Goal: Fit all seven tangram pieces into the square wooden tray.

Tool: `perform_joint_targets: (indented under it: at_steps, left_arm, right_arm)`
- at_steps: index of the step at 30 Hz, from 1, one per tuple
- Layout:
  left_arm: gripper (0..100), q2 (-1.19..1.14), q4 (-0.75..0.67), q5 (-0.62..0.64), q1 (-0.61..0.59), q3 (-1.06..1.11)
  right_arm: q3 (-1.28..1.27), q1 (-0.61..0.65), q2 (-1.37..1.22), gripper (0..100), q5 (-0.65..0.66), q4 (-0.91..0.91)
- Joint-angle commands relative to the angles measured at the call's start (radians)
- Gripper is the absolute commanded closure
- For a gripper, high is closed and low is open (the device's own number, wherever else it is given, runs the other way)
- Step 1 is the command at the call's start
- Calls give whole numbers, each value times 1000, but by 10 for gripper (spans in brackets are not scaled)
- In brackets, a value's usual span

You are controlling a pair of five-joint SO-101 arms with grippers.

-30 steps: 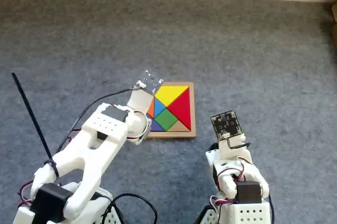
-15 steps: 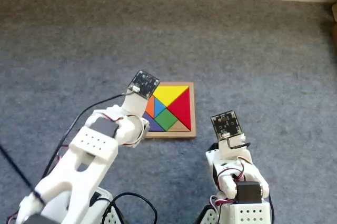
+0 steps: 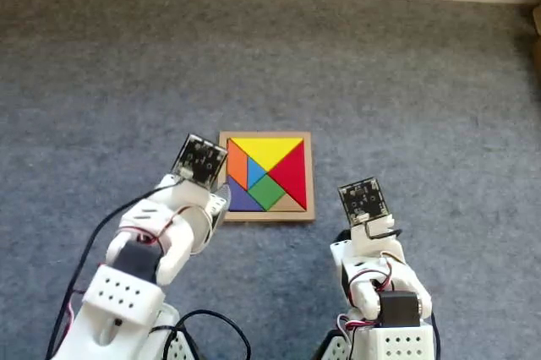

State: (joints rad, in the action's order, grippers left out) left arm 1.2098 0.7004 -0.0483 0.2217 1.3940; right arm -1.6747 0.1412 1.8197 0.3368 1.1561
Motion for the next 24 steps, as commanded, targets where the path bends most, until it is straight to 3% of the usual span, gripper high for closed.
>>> perform_joint_targets:
  at_steps: [1, 15, 24]
  left_arm:
    - [860, 131, -20, 6, -18, 36]
    - [860, 619, -23, 5, -18, 302]
    - [860, 596, -9, -138, -16, 302]
  right_arm:
    - [-113, -10, 18, 974, 2, -19]
    - [-113, -8, 18, 974, 2, -19]
    - [-113, -8, 18, 974, 2, -19]
